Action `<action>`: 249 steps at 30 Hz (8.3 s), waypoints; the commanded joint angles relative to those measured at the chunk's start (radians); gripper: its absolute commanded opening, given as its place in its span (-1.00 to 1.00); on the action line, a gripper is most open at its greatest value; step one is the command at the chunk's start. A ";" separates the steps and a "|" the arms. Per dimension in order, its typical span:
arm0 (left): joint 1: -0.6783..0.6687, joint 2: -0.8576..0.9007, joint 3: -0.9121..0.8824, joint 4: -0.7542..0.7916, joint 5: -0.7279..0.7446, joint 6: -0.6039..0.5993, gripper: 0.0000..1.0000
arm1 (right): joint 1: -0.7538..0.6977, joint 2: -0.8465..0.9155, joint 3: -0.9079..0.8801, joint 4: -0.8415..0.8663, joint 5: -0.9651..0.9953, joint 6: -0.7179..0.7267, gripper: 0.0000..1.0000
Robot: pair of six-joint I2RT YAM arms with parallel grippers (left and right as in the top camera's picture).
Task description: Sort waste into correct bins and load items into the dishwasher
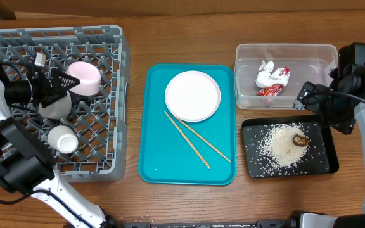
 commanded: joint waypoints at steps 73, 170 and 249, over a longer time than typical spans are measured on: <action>-1.287 -0.318 -0.835 0.651 -0.986 -1.372 0.88 | -0.004 -0.006 0.009 -0.011 -0.006 -0.003 1.00; -0.993 -0.563 -0.578 0.379 -1.057 -1.119 -0.92 | -0.004 -0.006 0.009 -0.025 -0.024 -0.003 1.00; -0.747 -0.554 -0.237 0.442 -0.375 -0.516 -0.92 | -0.004 -0.006 0.009 -0.026 -0.024 -0.003 1.00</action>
